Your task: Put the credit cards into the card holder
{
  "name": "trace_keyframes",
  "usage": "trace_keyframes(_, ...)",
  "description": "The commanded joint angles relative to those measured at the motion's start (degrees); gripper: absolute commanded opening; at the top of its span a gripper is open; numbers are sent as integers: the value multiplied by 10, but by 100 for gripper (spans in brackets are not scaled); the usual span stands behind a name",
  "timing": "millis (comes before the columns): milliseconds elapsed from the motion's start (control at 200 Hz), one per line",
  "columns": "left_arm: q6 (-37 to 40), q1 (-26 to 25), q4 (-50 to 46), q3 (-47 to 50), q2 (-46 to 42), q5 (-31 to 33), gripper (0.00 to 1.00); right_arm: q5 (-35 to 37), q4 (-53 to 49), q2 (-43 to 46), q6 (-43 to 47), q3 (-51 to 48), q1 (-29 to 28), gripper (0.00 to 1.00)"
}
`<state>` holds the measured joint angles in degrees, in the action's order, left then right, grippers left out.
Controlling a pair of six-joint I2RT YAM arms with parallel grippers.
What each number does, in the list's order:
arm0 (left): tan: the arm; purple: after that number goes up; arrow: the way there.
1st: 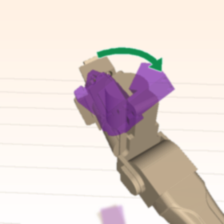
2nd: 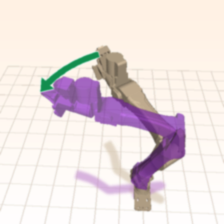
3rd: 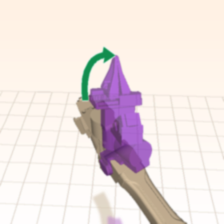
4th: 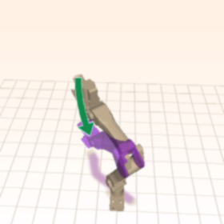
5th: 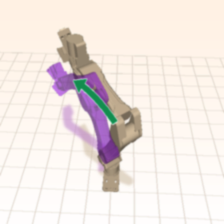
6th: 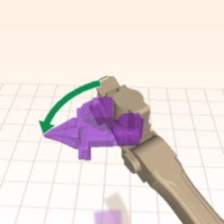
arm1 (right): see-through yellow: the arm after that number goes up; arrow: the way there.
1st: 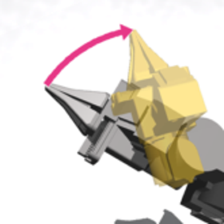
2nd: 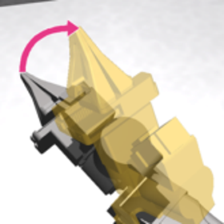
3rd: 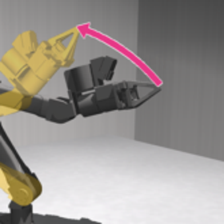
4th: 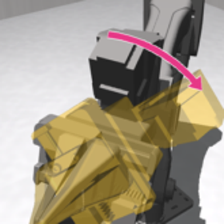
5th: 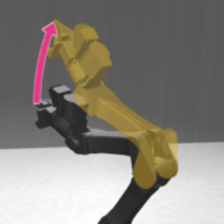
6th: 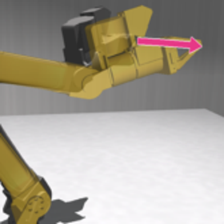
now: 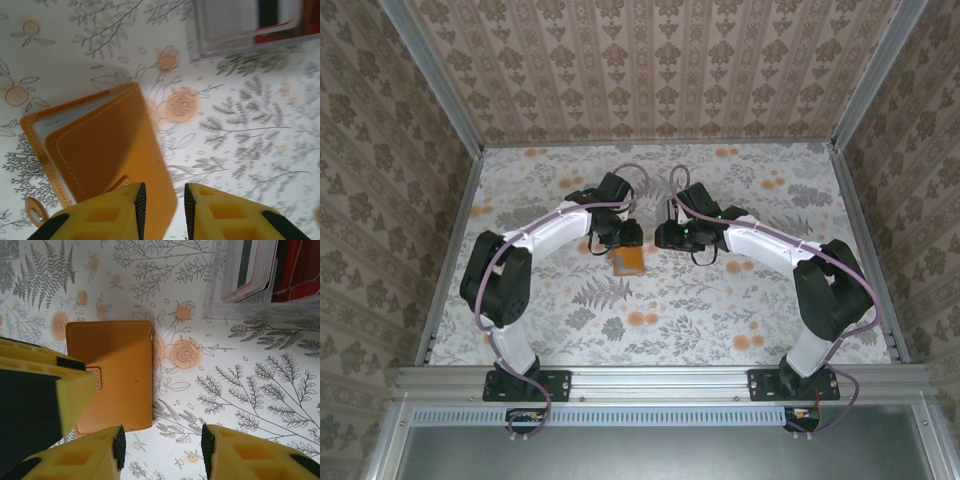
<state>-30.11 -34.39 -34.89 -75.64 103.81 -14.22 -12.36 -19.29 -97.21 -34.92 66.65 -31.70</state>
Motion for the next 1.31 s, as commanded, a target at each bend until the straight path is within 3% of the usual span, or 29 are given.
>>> trace_keyframes(0, 23, 10, -35, -12, 10, 25, 28, -1, 16, 1, -11, -14, 1, 46)
trace_keyframes(510, 21, 53, 15, 96, 21, 34, 16, -61, 70, -124, -39, 30, -34, 50)
trace_keyframes(665, 16, 66, 54, 150, 19, 34, 0, -85, 93, -164, -51, 55, -41, 51)
trace_keyframes(1060, 6, 96, 105, 230, 6, 19, 0, -188, 167, -245, -99, 106, -67, 50)
trace_keyframes(1115, 6, 96, 106, 229, 5, 17, 0, -192, 169, -248, -99, 110, -70, 45)
trace_keyframes(1210, 6, 96, 98, 223, -1, 17, 0, -186, 172, -243, -100, 106, -71, 22)
trace_keyframes(1300, 7, 96, 94, 219, -19, 19, 0, -169, 158, -226, -87, 100, -69, 13)
